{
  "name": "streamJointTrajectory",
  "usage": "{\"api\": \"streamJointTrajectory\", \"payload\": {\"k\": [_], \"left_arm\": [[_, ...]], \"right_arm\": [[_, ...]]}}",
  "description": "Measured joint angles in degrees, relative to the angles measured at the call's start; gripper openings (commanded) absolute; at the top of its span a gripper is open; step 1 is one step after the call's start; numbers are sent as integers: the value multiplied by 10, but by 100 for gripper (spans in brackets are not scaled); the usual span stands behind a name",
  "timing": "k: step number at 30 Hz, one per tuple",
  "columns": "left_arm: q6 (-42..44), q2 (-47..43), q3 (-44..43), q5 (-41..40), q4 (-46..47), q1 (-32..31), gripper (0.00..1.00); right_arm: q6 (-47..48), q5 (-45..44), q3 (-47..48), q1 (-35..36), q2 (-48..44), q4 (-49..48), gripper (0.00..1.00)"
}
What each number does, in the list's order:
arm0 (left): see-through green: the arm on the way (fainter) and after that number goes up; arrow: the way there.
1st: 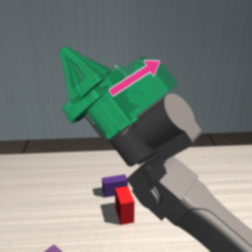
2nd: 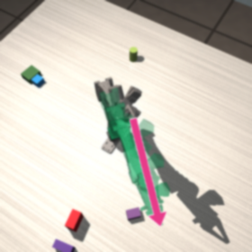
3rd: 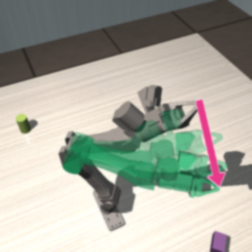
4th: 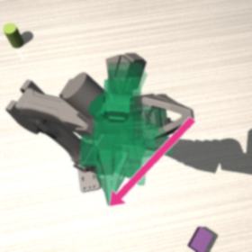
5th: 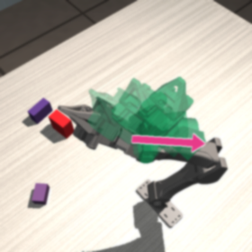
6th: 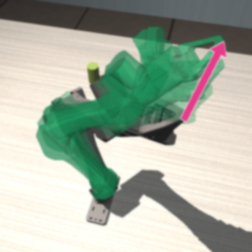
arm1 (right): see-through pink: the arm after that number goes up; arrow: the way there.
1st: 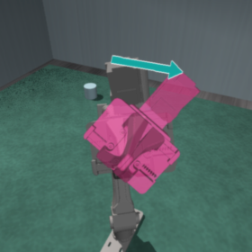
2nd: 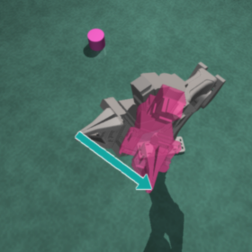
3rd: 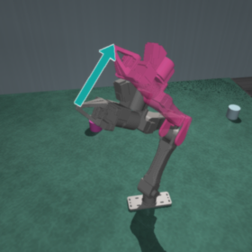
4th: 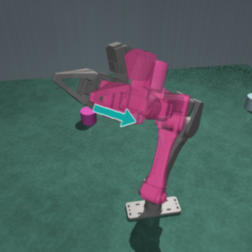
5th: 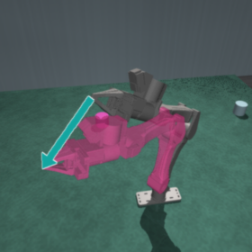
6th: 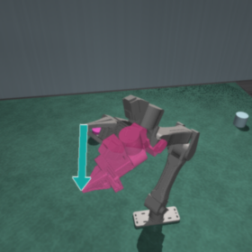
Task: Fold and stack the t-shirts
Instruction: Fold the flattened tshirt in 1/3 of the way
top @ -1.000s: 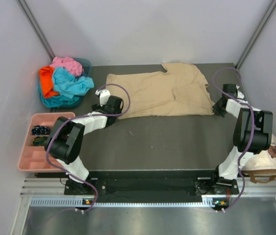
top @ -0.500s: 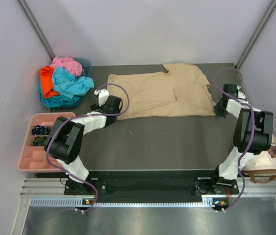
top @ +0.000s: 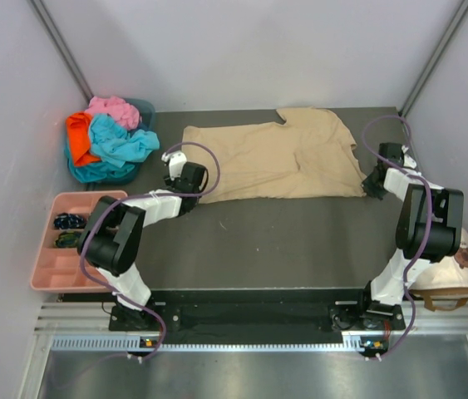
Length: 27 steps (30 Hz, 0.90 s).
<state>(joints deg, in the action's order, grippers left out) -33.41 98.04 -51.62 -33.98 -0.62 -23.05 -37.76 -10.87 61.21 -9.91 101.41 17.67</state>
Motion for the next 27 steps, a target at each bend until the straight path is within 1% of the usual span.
{"api": "streamJointTrajectory", "payload": {"k": [1,9,10,13,15,27], "left_arm": [[1,3,1,3,4,1,41],[-2,22,4,24,14,16,38],[-3,23,4,27,16,18,34],[-9,23,4,34,21,24,15],[-13,23,5,41,25,28,0],[-22,16,9,65,28,45,0]], "right_arm": [[0,0,0,0,0,0,0],[0,0,0,0,0,0,0],[0,0,0,0,0,0,0],[0,1,0,0,0,0,0],[0,1,0,0,0,0,0],[-4,2,0,-4,0,0,0]]}}
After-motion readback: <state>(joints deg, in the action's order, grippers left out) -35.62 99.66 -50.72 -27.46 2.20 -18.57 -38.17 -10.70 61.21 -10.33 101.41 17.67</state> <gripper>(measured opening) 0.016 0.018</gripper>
